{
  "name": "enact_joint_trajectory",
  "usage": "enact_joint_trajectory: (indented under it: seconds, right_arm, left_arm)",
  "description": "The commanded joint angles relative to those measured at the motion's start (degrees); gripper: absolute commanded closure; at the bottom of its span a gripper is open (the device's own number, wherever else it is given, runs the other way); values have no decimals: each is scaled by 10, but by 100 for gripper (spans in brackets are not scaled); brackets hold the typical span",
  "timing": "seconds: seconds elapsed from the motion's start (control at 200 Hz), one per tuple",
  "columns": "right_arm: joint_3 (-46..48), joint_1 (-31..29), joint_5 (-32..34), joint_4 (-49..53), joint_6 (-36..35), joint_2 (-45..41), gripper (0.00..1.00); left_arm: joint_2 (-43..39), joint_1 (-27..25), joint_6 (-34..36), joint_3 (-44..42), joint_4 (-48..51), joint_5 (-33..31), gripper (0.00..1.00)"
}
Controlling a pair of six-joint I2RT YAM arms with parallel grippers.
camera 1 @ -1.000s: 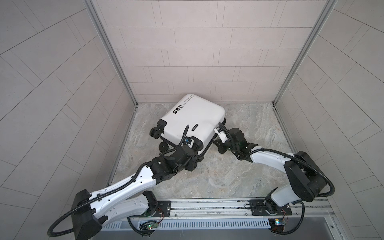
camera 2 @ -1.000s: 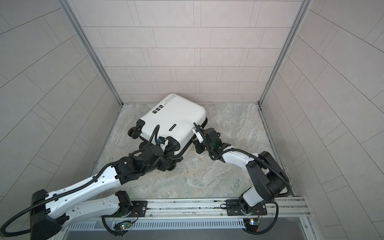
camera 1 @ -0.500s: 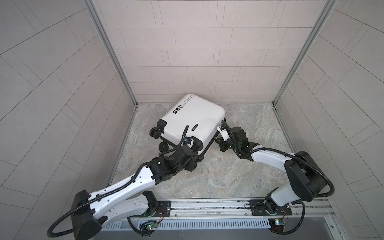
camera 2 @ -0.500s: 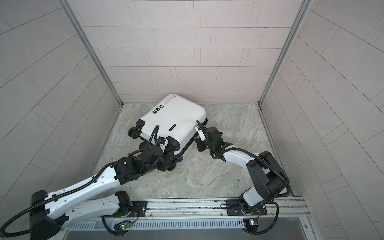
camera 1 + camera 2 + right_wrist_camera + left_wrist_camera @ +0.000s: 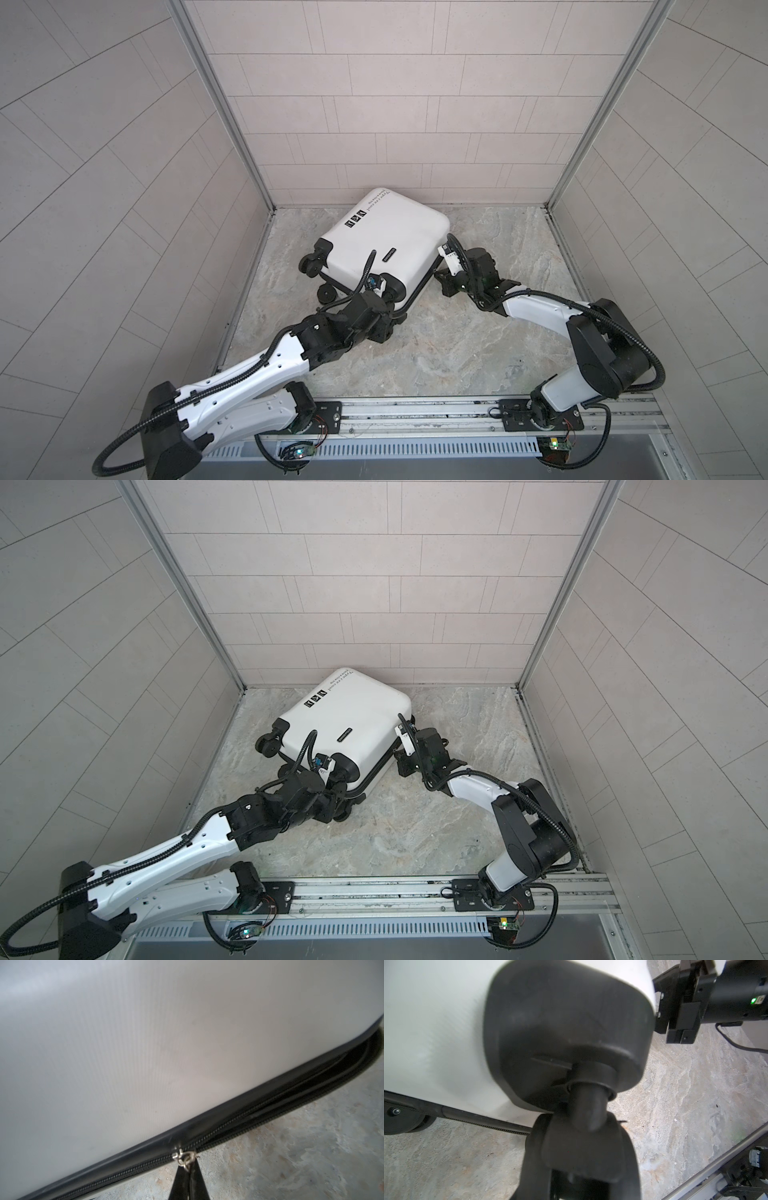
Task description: Pack the luggage
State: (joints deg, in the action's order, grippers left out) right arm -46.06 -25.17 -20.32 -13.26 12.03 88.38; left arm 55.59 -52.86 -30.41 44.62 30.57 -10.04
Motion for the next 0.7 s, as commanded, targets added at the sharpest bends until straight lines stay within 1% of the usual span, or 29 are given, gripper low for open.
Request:
enact_joint_trajectory:
  seconds: [0.0,0.695]
  right_arm:
    - [-20,21,43,-10,6,3,100]
    - [-35,70,51,-19,25,31,100]
  left_arm:
    - [-31,16,-47,4,13,-72,100]
    - [-40,16,-47,-1,17,-68,100]
